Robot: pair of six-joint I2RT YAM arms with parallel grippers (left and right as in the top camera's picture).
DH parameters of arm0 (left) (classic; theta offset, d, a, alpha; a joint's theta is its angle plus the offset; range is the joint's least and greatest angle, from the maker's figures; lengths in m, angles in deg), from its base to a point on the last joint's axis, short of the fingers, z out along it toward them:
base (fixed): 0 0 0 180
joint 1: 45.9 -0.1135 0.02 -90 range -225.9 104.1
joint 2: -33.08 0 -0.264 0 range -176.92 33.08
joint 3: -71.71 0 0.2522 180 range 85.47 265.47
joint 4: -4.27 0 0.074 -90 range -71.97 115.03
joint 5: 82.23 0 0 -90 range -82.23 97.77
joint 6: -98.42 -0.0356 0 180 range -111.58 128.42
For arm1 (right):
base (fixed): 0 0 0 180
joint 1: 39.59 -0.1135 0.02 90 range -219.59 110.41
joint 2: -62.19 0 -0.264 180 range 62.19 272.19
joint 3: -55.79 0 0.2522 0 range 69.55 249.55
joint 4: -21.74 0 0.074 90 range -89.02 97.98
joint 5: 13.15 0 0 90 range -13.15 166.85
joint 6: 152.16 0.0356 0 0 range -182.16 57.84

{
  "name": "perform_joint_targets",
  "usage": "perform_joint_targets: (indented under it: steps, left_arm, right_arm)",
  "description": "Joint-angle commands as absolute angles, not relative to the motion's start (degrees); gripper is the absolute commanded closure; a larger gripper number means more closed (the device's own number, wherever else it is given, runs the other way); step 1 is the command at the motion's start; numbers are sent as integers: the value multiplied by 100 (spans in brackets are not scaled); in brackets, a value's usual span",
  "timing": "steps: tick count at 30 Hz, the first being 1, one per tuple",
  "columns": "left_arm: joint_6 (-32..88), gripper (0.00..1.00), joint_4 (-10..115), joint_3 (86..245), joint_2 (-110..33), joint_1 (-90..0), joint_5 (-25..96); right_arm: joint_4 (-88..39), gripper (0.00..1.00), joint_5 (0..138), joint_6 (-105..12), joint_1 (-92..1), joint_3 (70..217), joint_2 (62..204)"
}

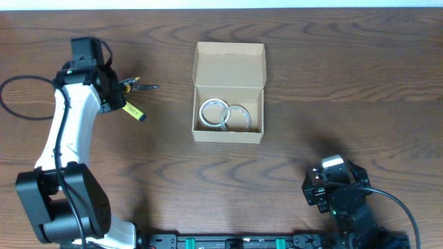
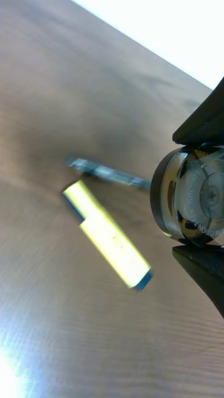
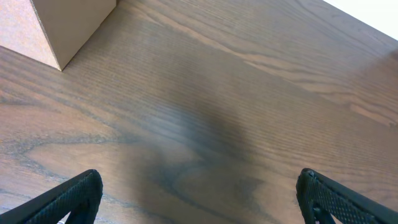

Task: Pack container
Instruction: 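Lift the dispenser and lower it into the box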

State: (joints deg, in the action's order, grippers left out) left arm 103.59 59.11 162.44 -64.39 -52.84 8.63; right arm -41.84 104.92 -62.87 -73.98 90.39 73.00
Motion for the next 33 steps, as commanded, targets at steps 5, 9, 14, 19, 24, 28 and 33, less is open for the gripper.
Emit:
perform_joint_targets:
  steps: [5,9,14,19,24,28,33]
  left_arm:
    - [9568,66,5937,16806,-6312,-4584,765]
    - [9492,66,5937,16928,-6312,-4182,789]
    - [9450,66,5935,17083,-6312,-3542,935]
    - [9411,66,5937,17169,-6312,-3039,1084]
    - [9389,66,5979,17184,-6312,-2460,1261]
    - [9365,66,6184,17184,-6325,-2086,1300]
    - [9367,67,6724,17184,-6526,-1797,1401]
  right_arm:
    - [-4175,1,10547,-6351,-7363,9026,7262]
    - [-4175,1,10547,-6351,-7363,9026,7262]
    - [-4175,1,10547,-6351,-7363,9026,7262]
    - [-4175,1,10547,-6351,-7363,9026,7262]
    - [-4175,1,10547,-6351,-7363,9026,7265]
    - [-4175,1,10547,-6351,-7363,9026,7262]
    - [-4175,1,10547,-6351,-7363,9026,7262]
